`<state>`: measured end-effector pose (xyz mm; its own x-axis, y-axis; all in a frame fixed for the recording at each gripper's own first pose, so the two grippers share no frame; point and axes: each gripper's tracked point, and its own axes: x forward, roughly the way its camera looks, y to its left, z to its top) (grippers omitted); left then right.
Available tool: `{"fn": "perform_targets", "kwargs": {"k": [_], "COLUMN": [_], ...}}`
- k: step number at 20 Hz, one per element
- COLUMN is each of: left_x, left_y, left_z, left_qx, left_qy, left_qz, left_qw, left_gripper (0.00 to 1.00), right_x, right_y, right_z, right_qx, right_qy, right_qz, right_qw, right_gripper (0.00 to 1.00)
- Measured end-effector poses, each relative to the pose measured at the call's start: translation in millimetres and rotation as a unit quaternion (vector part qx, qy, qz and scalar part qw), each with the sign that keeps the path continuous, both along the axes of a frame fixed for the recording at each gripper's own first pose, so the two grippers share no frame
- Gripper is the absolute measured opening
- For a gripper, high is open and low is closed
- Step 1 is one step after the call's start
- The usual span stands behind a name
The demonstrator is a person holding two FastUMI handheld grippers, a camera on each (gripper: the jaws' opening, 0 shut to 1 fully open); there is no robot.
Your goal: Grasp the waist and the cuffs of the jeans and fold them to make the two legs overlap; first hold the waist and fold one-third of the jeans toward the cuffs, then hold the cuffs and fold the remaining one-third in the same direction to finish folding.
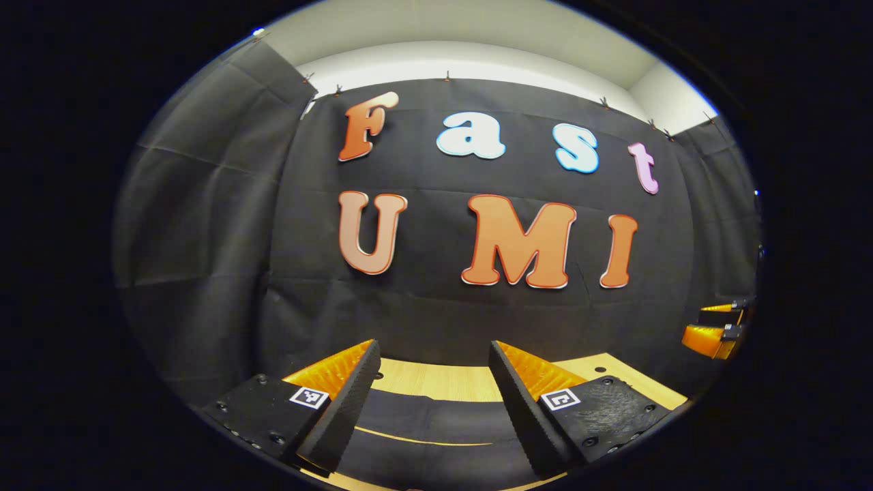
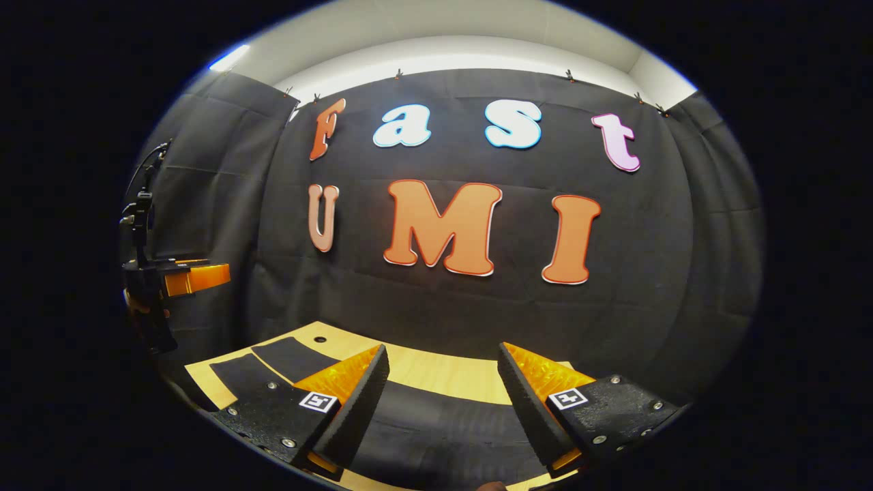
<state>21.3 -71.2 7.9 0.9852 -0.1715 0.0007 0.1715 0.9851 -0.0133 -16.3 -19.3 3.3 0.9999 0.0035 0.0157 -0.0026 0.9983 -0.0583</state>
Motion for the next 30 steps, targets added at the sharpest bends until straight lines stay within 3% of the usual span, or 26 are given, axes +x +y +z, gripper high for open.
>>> {"fn": "perform_targets", "kwargs": {"k": [3, 6, 11, 13, 14, 15, 16, 19, 22, 24, 26, 30], "left_x": [17.3, 33.6, 33.1, 36.9, 42.3, 45.0, 45.7, 50.3, 46.4, 33.4, 20.4, 2.6], "left_y": [-0.7, 18.3, 55.3, 70.4, 80.3, 90.3, 97.5, 116.5, 143.3, 160.7, 175.2, 187.7], "left_z": [4.8, 2.9, -19.1, -35.0, -49.0, -66.1, -81.5, -134.5, -183.0, -216.5, -255.1, -329.9], "left_qx": [0.001, 0.007, -0.001, -0.014, -0.025, -0.045, -0.075, -0.182, -0.285, -0.329, -0.372, -0.416], "left_qy": [0.007, 0.010, 0.035, 0.050, 0.068, 0.092, 0.117, 0.194, 0.247, 0.280, 0.310, 0.387], "left_qz": [-0.032, -0.032, -0.015, -0.012, -0.004, 0.003, 0.008, 0.031, 0.068, 0.100, 0.126, 0.188], "left_qw": [0.999, 0.999, 0.999, 0.999, 0.997, 0.995, 0.990, 0.963, 0.924, 0.897, 0.866, 0.801], "left_gripper": [0.97, 0.97, 0.97, 0.97, 0.97, 0.97, 0.97, 0.97, 0.98, 0.97, 0.97, 0.98], "right_x": [-2.0, 0.5, 17.5, 24.2, 27.9, 33.0, 36.7, 46.0, 53.4, 56.9, 57.5, 63.1], "right_y": [-2.0, 3.3, 35.2, 42.4, 44.1, 49.4, 55.5, 64.9, 67.9, 68.2, 66.0, 63.4], "right_z": [-0.8, -3.3, -11.3, -7.2, -7.1, -9.0, -10.5, -20.1, -30.9, -38.1, -47.7, -67.8], "right_qx": [0.030, 0.039, 0.041, 0.041, 0.040, 0.041, 0.047, 0.055, 0.062, 0.072, 0.085, 0.113], "right_qy": [0.008, 0.010, 0.024, 0.017, 0.017, 0.019, 0.022, 0.037, 0.056, 0.070, 0.087, 0.126], "right_qz": [-0.028, -0.045, -0.022, -0.016, -0.017, -0.012, -0.004, 0.014, 0.024, 0.030, 0.031, 0.028], "right_qw": [0.999, 0.998, 0.999, 0.999, 0.999, 0.999, 0.999, 0.998, 0.996, 0.995, 0.992, 0.985], "right_gripper": [0.96, 0.96, 0.97, 1.00, 0.96, 1.00, 0.97, 0.97, 0.97, 1.00, 0.97, 0.97]}}
